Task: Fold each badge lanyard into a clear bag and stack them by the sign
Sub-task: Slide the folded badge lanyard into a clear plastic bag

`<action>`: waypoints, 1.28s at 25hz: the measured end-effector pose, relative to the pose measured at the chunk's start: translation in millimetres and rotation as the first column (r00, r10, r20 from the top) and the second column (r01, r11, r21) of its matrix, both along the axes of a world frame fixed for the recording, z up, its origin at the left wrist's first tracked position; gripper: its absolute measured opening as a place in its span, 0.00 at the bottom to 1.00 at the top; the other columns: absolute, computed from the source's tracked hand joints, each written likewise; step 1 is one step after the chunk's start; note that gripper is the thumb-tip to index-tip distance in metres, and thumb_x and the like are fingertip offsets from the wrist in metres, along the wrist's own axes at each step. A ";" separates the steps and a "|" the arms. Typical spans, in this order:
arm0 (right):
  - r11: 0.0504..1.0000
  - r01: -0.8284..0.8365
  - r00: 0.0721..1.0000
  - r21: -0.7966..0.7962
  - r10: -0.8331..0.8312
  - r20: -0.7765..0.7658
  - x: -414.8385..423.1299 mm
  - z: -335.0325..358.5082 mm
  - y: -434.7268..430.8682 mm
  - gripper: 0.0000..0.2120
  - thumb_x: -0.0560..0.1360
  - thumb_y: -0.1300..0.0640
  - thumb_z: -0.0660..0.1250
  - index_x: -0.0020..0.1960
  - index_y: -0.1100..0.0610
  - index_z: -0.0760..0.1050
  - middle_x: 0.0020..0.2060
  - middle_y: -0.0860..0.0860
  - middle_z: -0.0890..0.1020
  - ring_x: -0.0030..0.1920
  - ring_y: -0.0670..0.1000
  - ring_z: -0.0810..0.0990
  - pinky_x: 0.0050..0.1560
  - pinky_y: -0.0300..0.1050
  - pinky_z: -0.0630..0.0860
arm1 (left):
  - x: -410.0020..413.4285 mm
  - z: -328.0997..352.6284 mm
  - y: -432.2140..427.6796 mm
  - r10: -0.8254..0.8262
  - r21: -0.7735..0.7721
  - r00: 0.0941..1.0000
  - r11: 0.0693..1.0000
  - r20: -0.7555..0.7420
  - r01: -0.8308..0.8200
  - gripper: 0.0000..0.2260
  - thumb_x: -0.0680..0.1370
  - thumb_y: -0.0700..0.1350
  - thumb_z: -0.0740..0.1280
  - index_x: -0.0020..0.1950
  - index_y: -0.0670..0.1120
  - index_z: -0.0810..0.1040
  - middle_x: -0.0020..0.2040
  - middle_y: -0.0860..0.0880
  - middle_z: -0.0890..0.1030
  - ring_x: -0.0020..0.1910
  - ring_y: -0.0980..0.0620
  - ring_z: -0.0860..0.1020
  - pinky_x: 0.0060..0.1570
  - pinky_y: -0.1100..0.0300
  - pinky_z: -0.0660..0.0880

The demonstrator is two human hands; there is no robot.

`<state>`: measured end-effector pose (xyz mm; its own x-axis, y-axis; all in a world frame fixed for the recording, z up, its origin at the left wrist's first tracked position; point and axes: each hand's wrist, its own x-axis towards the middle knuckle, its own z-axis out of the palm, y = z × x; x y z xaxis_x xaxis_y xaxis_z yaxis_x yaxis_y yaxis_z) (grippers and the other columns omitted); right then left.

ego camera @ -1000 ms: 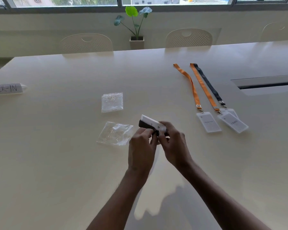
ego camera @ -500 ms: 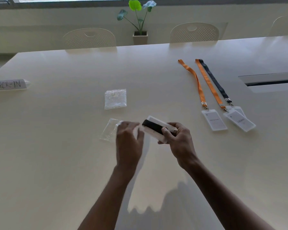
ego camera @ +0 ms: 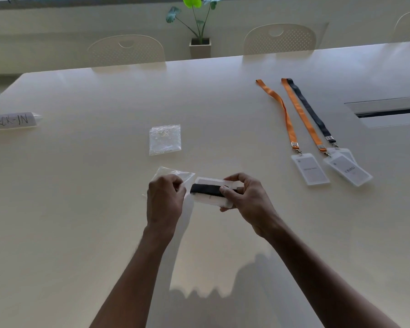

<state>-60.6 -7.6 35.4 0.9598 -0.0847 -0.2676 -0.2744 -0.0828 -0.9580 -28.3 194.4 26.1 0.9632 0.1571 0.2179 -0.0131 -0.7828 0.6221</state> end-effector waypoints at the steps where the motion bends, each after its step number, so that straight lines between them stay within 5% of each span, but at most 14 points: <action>1: 0.999 -0.035 0.999 0.001 0.035 -0.010 1.2 2.9 -0.9 0.07 0.80 0.60 0.72 0.58 0.57 0.79 0.46 0.59 0.88 0.35 0.57 0.87 0.45 0.48 0.84 | -1.0 1.4 0.1 -0.011 -0.033 1.000 0.999 0.004 0.012 0.09 0.76 0.38 0.73 0.36 0.45 0.82 0.30 0.50 0.82 0.32 0.48 0.80 0.37 0.56 0.77; 8: 0.988 -0.143 0.990 -0.060 0.143 -0.006 9.7 12.9 -6.9 0.08 0.80 0.58 0.73 0.58 0.56 0.80 0.43 0.56 0.89 0.34 0.55 0.86 0.46 0.50 0.84 | -12.8 6.9 -6.0 -0.140 -0.044 0.989 0.989 0.038 0.141 0.05 0.78 0.38 0.73 0.45 0.45 0.87 0.38 0.50 0.85 0.38 0.50 0.82 0.44 0.52 0.81; 15: 0.982 0.077 0.990 -0.170 -0.055 0.130 0.0 7.0 4.3 0.10 0.80 0.57 0.72 0.59 0.57 0.75 0.44 0.53 0.88 0.32 0.51 0.88 0.33 0.35 0.79 | -19.6 11.7 -10.2 -0.188 0.006 0.977 0.982 0.096 0.188 0.04 0.78 0.40 0.73 0.50 0.47 0.88 0.42 0.51 0.86 0.39 0.51 0.82 0.44 0.52 0.81; 21: 0.991 0.116 0.979 -0.061 -0.103 0.178 -12.9 4.6 22.3 0.09 0.80 0.58 0.72 0.57 0.58 0.75 0.47 0.53 0.87 0.36 0.53 0.89 0.36 0.43 0.84 | -23.0 10.9 -19.1 -0.242 0.059 0.965 0.970 0.099 0.237 0.02 0.79 0.43 0.73 0.49 0.48 0.86 0.44 0.52 0.84 0.41 0.52 0.81 0.44 0.49 0.81; 28: 0.949 0.313 0.923 0.038 -0.313 0.222 -21.5 -2.1 38.3 0.13 0.77 0.57 0.77 0.56 0.57 0.75 0.43 0.53 0.85 0.39 0.45 0.87 0.35 0.38 0.82 | -31.9 15.2 -28.6 -0.317 0.007 0.937 0.947 0.144 0.320 0.02 0.80 0.45 0.72 0.50 0.48 0.85 0.46 0.53 0.84 0.41 0.54 0.81 0.43 0.52 0.81; 32: 0.921 0.364 0.910 0.136 -0.383 0.156 -22.4 -6.0 42.7 0.15 0.75 0.55 0.78 0.52 0.56 0.73 0.43 0.56 0.84 0.40 0.50 0.87 0.35 0.37 0.79 | -34.2 18.1 -32.2 -0.328 -0.049 0.935 0.940 0.136 0.337 0.02 0.80 0.43 0.72 0.50 0.48 0.85 0.45 0.54 0.84 0.40 0.57 0.81 0.43 0.56 0.81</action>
